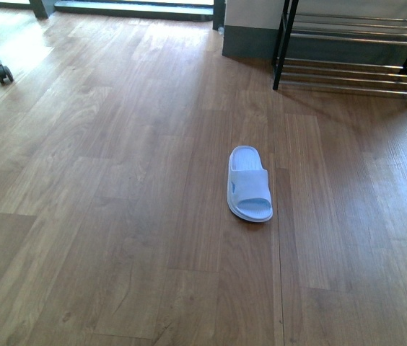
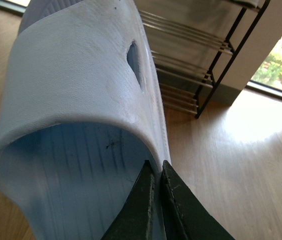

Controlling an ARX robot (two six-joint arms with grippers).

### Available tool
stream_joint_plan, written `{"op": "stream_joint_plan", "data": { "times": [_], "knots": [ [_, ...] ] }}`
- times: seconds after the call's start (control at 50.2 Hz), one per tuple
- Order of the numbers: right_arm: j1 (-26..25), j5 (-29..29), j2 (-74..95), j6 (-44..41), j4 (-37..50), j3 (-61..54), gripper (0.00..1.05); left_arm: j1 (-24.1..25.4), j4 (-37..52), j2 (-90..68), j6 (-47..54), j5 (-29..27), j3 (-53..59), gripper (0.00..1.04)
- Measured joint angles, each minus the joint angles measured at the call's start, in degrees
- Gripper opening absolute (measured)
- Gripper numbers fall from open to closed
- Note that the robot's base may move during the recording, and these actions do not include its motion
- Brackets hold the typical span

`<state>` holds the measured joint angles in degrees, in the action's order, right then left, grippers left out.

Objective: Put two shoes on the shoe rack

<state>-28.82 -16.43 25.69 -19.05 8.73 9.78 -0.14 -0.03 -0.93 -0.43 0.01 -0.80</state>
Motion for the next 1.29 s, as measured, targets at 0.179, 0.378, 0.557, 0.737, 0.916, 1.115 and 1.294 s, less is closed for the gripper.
{"op": "stream_joint_plan", "data": {
  "times": [0.179,0.378,0.557,0.737,0.916,1.115,1.294],
  "knots": [
    [-2.80,-3.08,-8.55,2.58,-4.57,-1.29,0.02,0.00,0.00,0.00,0.00,0.00,0.00,0.95],
    [15.45,13.97,-17.27,9.64,-13.59,-1.09,0.02,0.00,0.00,0.00,0.00,0.00,0.00,0.95],
    [33.94,25.00,-18.10,12.39,-14.84,-1.53,0.02,0.00,0.00,0.00,0.00,0.00,0.00,0.95],
    [38.66,25.57,-18.21,11.96,-13.00,-1.75,0.02,0.00,0.00,0.00,0.00,0.00,0.00,0.95],
    [38.91,26.43,-18.18,12.17,-13.03,-1.75,0.02,0.00,0.00,0.00,0.00,0.00,0.00,0.95],
    [38.18,26.36,-18.21,12.13,-13.35,-1.77,0.02,0.00,0.00,0.00,0.00,0.00,0.00,0.95],
    [37.81,26.27,-18.21,12.11,-13.68,-1.77,0.02,0.00,0.00,0.00,0.00,0.00,0.00,0.95]
  ]
}}
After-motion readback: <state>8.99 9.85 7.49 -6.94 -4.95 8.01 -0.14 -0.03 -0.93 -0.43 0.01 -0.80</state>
